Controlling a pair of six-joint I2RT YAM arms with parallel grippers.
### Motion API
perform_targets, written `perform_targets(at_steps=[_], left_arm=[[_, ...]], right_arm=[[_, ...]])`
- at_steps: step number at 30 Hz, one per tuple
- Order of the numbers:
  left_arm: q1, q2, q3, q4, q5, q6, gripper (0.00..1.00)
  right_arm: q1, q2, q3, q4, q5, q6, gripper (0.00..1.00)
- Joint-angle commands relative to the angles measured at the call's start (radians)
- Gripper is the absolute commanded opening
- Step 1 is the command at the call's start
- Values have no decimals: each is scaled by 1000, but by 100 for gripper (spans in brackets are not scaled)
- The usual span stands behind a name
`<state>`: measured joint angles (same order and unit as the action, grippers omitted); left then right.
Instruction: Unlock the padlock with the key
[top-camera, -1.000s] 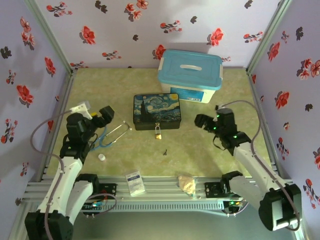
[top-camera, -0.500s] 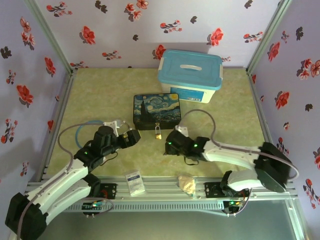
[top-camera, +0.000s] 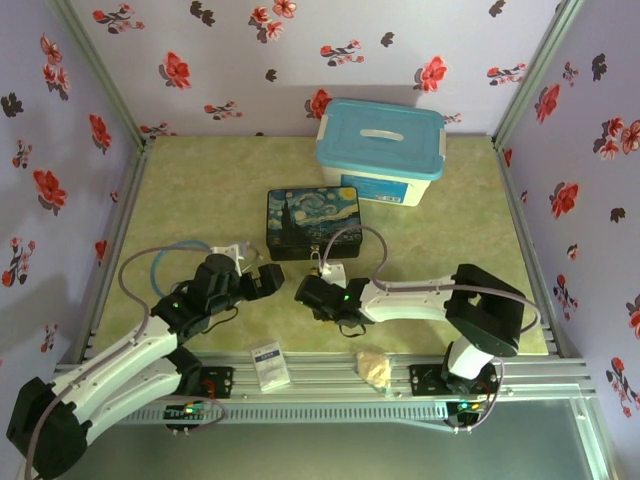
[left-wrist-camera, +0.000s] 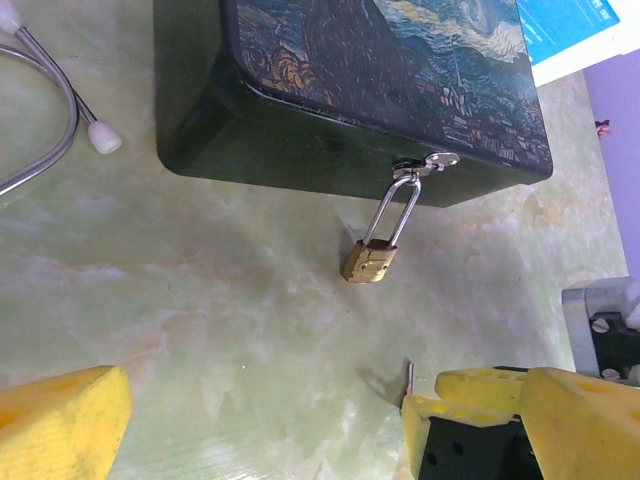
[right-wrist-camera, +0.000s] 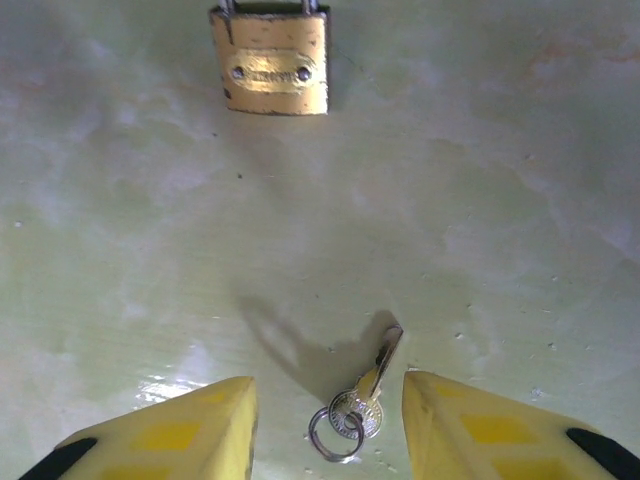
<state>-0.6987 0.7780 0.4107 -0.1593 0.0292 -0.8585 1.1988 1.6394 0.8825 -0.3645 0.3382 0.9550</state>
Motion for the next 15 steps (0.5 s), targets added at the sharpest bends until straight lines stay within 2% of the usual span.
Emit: perform_targets(at_steps=[1,7,15], left_arm=[[-3,11,18,-2,-22,15,100],[-3,36,45,-38,-14,70,100],[-4,37,62,-48,-5,66,100]], right_arm=[[11,45,16,4,31,33,41],[46,102,56,-104,147,62,36],[49,78,27,-124,129,77,34]])
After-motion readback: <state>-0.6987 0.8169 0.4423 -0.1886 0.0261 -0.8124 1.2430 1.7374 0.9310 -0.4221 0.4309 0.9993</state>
